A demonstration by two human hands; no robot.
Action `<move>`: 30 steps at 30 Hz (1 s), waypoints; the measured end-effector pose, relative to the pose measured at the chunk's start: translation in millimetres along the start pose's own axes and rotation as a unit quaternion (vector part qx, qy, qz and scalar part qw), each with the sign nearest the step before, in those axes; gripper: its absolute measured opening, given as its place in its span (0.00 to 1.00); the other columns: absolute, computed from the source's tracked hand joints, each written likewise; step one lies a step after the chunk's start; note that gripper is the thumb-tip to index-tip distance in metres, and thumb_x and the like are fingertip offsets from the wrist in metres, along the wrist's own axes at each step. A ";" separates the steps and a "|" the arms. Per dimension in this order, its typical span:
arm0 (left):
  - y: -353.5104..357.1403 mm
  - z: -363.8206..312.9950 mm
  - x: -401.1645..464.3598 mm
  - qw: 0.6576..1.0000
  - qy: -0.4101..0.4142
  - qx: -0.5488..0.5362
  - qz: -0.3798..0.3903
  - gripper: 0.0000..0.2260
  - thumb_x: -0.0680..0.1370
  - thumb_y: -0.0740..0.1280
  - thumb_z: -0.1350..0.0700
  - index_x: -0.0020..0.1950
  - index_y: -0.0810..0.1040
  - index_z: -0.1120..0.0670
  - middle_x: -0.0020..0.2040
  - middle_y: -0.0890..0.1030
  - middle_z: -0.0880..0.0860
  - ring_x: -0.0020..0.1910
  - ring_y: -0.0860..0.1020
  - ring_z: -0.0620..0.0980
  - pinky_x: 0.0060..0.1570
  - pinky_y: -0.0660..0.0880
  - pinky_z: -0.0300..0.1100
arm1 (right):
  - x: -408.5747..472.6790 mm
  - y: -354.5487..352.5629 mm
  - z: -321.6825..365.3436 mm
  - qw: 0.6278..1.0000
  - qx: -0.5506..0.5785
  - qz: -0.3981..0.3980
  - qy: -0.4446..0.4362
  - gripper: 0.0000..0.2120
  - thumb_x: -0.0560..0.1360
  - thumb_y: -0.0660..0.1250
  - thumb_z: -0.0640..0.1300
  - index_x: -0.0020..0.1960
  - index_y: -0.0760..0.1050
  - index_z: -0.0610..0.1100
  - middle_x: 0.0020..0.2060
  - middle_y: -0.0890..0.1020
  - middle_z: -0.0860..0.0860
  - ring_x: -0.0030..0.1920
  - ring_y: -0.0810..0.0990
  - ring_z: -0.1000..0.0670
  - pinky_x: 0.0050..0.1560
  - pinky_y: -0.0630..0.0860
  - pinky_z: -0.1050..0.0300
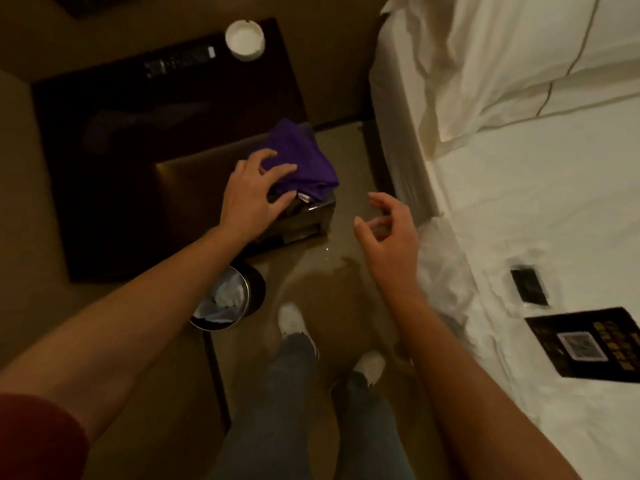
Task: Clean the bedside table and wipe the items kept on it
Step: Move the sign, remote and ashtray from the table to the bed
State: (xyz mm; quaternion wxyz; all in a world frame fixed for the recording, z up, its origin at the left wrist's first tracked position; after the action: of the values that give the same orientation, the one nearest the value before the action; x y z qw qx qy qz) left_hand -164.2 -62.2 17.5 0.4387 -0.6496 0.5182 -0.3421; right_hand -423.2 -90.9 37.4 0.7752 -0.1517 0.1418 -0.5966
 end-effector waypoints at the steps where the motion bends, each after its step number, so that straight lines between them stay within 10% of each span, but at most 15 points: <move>1: -9.4 19.2 3.9 1.000 -0.013 -0.002 -0.012 0.20 0.78 0.70 0.45 0.70 0.76 0.45 0.71 0.71 0.55 0.57 0.73 0.56 0.58 0.75 0.52 | 10.9 14.5 6.7 1.000 0.000 0.003 -0.009 0.20 0.76 0.73 0.43 0.67 0.75 0.50 0.57 0.78 0.53 0.44 0.80 0.55 0.42 0.76 0.67; 10: -75.2 141.4 40.4 0.991 -0.119 0.022 -0.061 0.20 0.79 0.67 0.45 0.71 0.74 0.44 0.72 0.70 0.54 0.69 0.69 0.58 0.66 0.69 0.54 | 100.5 107.6 52.0 0.995 -0.070 0.045 -0.048 0.23 0.76 0.74 0.49 0.69 0.74 0.52 0.60 0.74 0.58 0.54 0.76 0.64 0.49 0.75 0.68; 16: -82.1 190.6 82.2 0.989 -0.119 0.053 -0.065 0.19 0.80 0.66 0.45 0.71 0.74 0.43 0.75 0.69 0.54 0.72 0.67 0.61 0.68 0.68 0.58 | 170.4 144.8 58.2 0.987 -0.117 0.079 -0.082 0.26 0.76 0.74 0.49 0.72 0.73 0.51 0.68 0.74 0.59 0.67 0.68 0.63 0.70 0.72 0.45; 23: -67.0 227.5 151.0 0.986 -0.143 0.084 -0.023 0.21 0.81 0.64 0.42 0.74 0.72 0.43 0.77 0.66 0.55 0.75 0.65 0.61 0.70 0.65 0.58 | 256.5 189.6 55.1 0.967 -0.182 0.159 -0.077 0.31 0.74 0.74 0.53 0.76 0.71 0.51 0.77 0.69 0.46 0.77 0.66 0.45 0.70 0.58 0.61; 30: -48.8 233.5 204.9 0.983 -0.157 0.093 0.007 0.25 0.80 0.67 0.44 0.76 0.69 0.44 0.78 0.65 0.55 0.76 0.63 0.61 0.72 0.64 0.58 | 337.7 228.4 61.9 0.944 -0.235 0.215 -0.090 0.35 0.74 0.75 0.53 0.78 0.67 0.52 0.80 0.63 0.46 0.79 0.62 0.42 0.73 0.60 0.56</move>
State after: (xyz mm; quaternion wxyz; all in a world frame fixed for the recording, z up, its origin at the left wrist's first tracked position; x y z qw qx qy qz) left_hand 110.8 -207.5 -28.4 0.5753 -0.6480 0.4133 -0.2799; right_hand -113.2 -358.3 -11.6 0.8367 -0.3486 0.2374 -0.3493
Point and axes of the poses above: each hand's wrist, its own x-axis towards the middle knuckle, its own y-axis out of the palm, z = x × y, the point moved 2 cm from there along x, towards the middle knuckle
